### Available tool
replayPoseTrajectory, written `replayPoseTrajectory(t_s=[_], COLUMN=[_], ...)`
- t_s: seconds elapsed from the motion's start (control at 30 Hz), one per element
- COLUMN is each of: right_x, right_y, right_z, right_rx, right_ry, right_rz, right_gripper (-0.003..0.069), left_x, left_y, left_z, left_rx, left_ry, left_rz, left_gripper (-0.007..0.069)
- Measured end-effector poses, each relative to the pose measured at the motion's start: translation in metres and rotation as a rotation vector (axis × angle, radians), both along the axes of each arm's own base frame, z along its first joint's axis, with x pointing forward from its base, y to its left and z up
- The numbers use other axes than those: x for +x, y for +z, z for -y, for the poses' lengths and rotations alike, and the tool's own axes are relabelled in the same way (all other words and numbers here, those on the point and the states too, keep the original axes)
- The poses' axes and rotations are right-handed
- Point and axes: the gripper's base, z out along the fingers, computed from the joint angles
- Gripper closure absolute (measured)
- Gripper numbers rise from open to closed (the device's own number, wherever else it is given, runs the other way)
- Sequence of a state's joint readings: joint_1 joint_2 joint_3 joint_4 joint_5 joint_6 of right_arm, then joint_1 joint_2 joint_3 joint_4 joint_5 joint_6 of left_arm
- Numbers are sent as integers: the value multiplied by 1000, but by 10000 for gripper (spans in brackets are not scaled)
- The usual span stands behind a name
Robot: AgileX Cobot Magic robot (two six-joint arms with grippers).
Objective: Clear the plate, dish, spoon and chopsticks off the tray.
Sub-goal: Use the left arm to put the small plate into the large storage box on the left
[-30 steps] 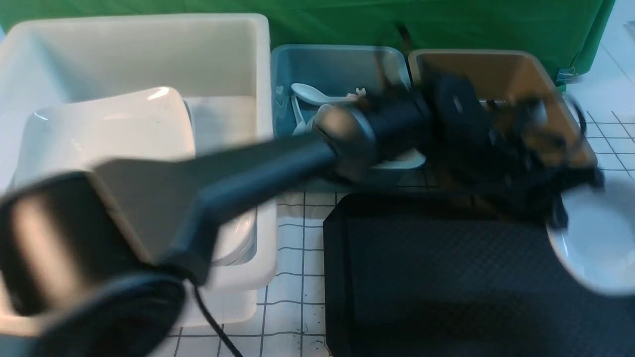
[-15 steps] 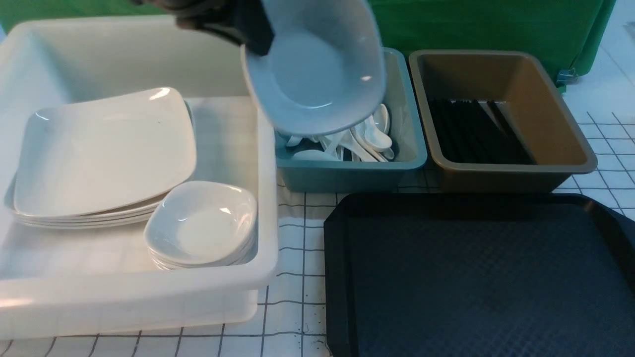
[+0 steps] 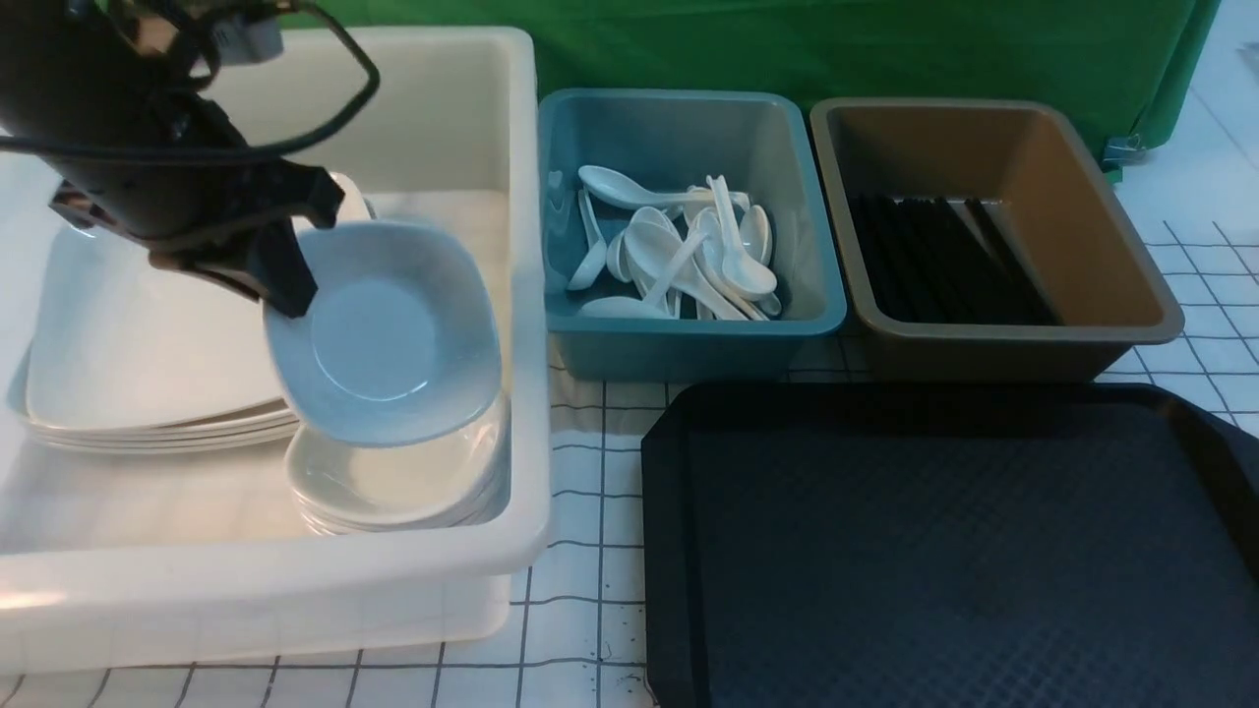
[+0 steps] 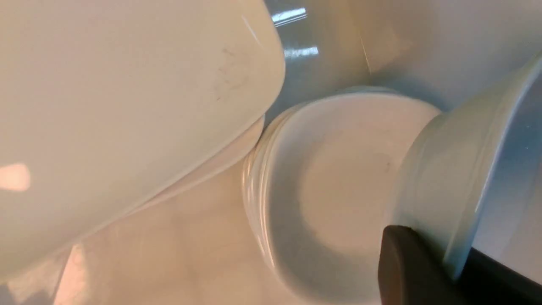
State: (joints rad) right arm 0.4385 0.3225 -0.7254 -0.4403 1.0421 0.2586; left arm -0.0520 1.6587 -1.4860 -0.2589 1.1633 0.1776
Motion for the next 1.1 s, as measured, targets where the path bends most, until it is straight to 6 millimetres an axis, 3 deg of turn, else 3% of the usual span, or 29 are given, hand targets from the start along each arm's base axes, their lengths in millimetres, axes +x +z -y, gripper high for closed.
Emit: replayPoseTrajectory(t_s=[0.3, 0.63, 0.9, 1.0, 1.1], right_x=[0, 0, -1, -1, -1], right_y=[0, -1, -1, -1, -1], right_z=[0, 0, 0, 0, 0], right_rx=[19, 23, 24, 25, 24], right_ry=[-9, -16, -16, -16, -16], right_rz=[-1, -11, -16, -16, -17], right_gripper=[608, 608, 596, 592, 589], left_x=[19, 27, 30, 32, 35], left_y=[-40, -57, -57, -51, -29], left_z=[1, -1, -6, -8, -12], left_rx=[38, 67, 133, 148, 194], left_ry=[-115, -138, -147, -144, -131], left_rz=[-84, -117, -100, -78, -4], left_gripper=[613, 592, 437, 378, 279])
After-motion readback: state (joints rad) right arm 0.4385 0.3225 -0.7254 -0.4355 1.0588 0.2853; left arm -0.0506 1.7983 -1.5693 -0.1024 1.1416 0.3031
